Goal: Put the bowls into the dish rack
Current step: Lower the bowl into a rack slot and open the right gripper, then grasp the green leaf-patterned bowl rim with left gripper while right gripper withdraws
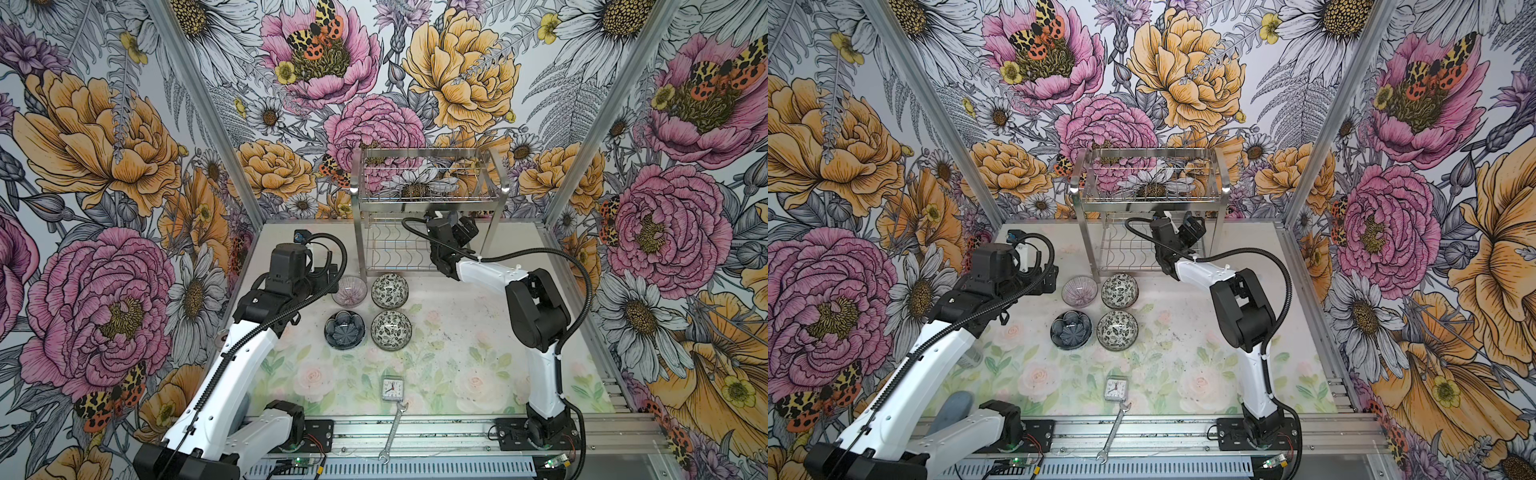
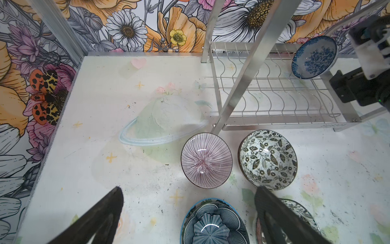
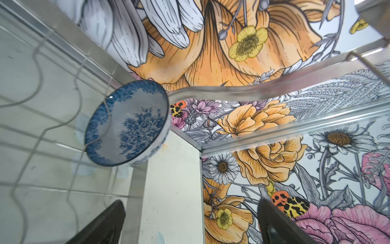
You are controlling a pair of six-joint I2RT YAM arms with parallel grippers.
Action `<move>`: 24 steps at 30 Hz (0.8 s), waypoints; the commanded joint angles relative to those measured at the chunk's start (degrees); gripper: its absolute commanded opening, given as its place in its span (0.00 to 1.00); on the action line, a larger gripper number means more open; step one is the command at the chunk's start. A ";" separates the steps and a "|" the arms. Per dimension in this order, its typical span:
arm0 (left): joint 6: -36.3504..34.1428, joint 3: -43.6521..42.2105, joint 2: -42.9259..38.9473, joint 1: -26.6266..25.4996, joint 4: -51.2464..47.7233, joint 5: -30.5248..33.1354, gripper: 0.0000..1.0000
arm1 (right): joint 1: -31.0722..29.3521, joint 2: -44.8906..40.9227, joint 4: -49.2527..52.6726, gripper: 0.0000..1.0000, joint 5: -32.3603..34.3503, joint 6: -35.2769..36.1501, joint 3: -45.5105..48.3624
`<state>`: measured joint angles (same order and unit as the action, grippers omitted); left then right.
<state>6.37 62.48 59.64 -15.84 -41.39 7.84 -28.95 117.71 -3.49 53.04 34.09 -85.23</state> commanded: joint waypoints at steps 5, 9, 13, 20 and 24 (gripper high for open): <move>3.55 -0.13 2.00 -5.83 0.02 3.72 0.99 | -5.06 -9.99 -0.29 1.00 -6.59 -5.24 8.58; 4.96 -1.10 3.48 -8.19 1.90 3.75 0.99 | -7.03 -16.22 5.71 1.00 -11.90 -12.18 12.42; 6.43 -2.32 6.32 -9.52 4.99 2.70 0.98 | -7.58 -26.26 10.68 1.00 -19.42 -22.76 17.99; 7.27 -3.50 13.49 -11.83 10.54 0.76 0.99 | -7.38 -40.35 16.67 1.00 -28.41 -34.01 26.30; 7.52 -2.93 18.32 -12.56 13.39 0.00 0.96 | -6.13 -43.93 17.64 1.00 -30.20 -36.54 28.89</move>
<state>12.99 59.55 75.99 -27.83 -32.60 9.34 -36.03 75.07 11.33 26.55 2.70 -58.04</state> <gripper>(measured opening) 0.971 0.996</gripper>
